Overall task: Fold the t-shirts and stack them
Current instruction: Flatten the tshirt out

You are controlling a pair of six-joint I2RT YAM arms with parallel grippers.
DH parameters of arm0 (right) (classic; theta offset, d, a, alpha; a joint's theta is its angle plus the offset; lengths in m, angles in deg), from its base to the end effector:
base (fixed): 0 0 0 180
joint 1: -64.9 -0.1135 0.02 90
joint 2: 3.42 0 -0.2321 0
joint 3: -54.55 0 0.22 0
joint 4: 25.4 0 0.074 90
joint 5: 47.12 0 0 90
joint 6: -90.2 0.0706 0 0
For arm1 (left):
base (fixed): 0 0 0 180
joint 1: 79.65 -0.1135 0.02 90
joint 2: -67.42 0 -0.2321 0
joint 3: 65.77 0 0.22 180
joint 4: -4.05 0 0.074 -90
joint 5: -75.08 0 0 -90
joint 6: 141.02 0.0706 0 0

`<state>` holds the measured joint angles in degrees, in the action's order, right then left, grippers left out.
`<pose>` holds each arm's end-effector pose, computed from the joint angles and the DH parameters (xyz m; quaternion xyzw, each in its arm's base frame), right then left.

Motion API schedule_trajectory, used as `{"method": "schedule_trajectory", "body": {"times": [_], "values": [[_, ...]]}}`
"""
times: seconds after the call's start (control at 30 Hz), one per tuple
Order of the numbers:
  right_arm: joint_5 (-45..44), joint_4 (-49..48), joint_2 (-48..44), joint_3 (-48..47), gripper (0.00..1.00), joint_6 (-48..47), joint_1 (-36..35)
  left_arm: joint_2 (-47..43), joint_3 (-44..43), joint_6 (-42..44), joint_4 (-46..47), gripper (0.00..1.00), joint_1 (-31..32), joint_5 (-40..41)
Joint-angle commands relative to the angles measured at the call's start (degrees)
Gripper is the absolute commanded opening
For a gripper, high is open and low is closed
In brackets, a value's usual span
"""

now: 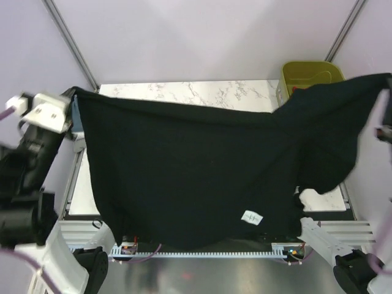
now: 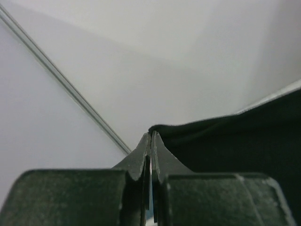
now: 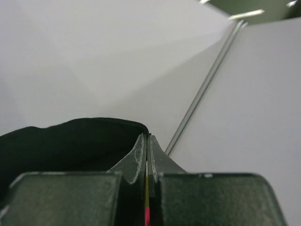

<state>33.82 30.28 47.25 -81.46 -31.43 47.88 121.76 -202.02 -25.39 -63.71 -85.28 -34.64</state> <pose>0.0182 -0.0060 0.5834 -0.1441 0.4846 -0.1490 0.8498 0.0539 -0.0186 0.5542 0.2382 0.5729 0.1080 0.7768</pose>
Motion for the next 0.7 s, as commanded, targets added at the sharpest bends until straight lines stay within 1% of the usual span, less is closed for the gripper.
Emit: {"method": "schedule_trajectory", "body": {"times": [0.0,0.07,0.1,0.13,0.17,0.2,0.27,0.3,0.33,0.37,0.4,0.43,0.47,0.5,0.53,0.57,0.6,0.63,0.67], "values": [[0.97,-8.03,1.79,17.99,0.0,1.75,0.23,4.97,16.57,2.77,4.13,0.02,-0.17,2.06],[1.67,-10.22,2.67,23.39,0.0,2.46,0.23,7.34,20.91,3.02,4.04,0.02,-0.08,0.92],[2.81,-11.02,3.11,28.89,0.0,2.46,0.23,9.96,25.28,3.37,4.22,0.02,-0.17,0.66],[3.25,-12.07,4.07,31.99,0.0,2.37,0.23,11.55,27.32,3.72,4.31,0.02,-0.17,0.57],[3.52,-15.22,4.78,35.07,0.0,2.28,0.23,13.14,29.43,4.25,4.83,0.02,-0.17,0.3],[3.96,-16.9,5.48,41.02,0.0,1.93,0.23,15.15,33.89,5.56,5.7,0.02,-0.17,0.13],[4.31,-22.43,8.99,46.15,0.0,1.84,0.23,21.83,37.78,6.62,8.59,0.02,-0.09,0.48],[4.57,-24.37,12.66,50.09,0.0,1.67,0.23,24.29,40.07,7.59,9.31,0.02,-0.08,0.39],[4.84,-28.04,14.87,51.61,0.0,1.58,0.32,30.14,40.7,8.12,10.1,0.02,-0.17,0.3],[5.19,-29.73,17.41,52.58,0.0,1.58,0.58,33.16,40.96,8.64,11.85,0.02,-0.09,0.56],[5.63,-31.31,23.18,53.55,0.0,1.75,1.45,36.06,40.53,8.56,12.73,0.02,-0.17,0.83],[6.76,-34.03,26.55,53.47,0.0,1.76,2.07,39.57,39.66,8.48,13.35,0.02,-0.26,0.83],[6.69,-35.36,30.15,52.86,0.0,1.76,2.86,45.79,38.34,8.47,13.62,0.02,-0.09,0.74],[6.6,-36.33,37.58,50.51,0.0,2.71,4.52,49.59,34.94,8.56,14.14,0.02,0.0,0.65],[6.86,-37.04,41.66,48.48,0.0,2.81,5.32,52.85,32.64,8.48,14.06,0.02,-0.08,0.74],[6.34,-37.3,45.44,46.2,0.0,2.81,6.2,59.23,27.75,8.3,13.89,0.02,0.18,0.65],[5.29,-37.66,52.79,41.22,0.0,3.59,7.77,61.91,25.35,8.56,13.36,0.02,0.18,0.65],[5.28,-37.22,56.43,38.03,0.0,4.04,8.48,64.28,23.15,8.91,13.19,0.02,0.44,1.0],[4.67,-36.61,63.34,30.87,0.0,4.65,9.1,68.66,18.78,9.17,12.92,0.02,0.7,1.27]]}}
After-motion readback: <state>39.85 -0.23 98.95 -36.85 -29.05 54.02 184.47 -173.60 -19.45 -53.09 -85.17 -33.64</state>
